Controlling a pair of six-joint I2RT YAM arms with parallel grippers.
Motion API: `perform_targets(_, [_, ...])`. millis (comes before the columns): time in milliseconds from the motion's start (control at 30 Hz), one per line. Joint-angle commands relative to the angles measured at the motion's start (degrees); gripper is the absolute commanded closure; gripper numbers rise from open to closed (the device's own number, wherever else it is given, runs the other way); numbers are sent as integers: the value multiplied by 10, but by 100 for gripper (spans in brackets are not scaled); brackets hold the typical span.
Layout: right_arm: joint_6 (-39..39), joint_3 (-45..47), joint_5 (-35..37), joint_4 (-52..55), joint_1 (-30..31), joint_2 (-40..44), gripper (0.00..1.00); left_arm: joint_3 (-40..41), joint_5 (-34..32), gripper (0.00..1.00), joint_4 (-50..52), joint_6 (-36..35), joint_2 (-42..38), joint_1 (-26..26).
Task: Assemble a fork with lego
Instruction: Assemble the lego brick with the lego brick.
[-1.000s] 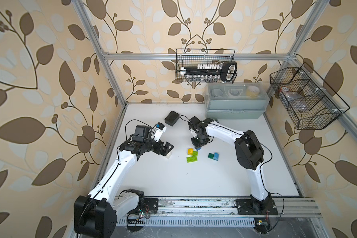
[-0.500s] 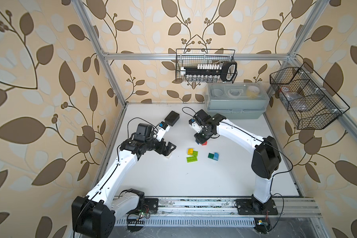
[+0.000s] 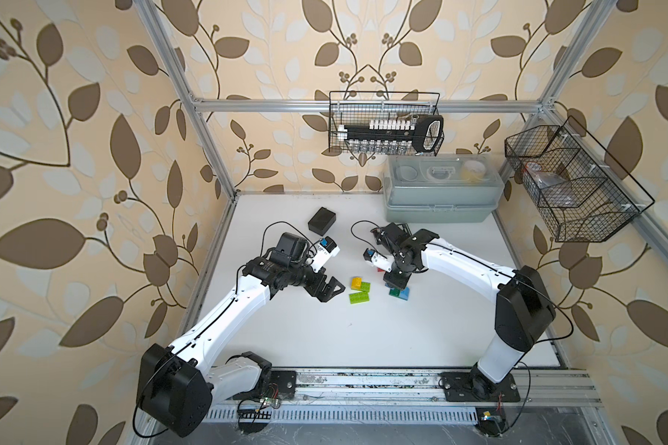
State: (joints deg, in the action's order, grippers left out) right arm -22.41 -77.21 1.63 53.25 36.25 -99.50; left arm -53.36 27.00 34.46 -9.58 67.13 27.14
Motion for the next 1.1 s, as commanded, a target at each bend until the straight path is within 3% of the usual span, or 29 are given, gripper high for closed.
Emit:
perform_targets(0, [-49,13,-13,-16,-4,0,100,-21,-2,1,-15,-1,4,7])
perform_targets(333, [-98,11,-28,-14,-19,-38,100,-11,-25,1,-15,3,6,11])
perform_targets(1067, [-122,23,-38,-24,-20,-80,100,-10,-43,1,-12,-2,11,11])
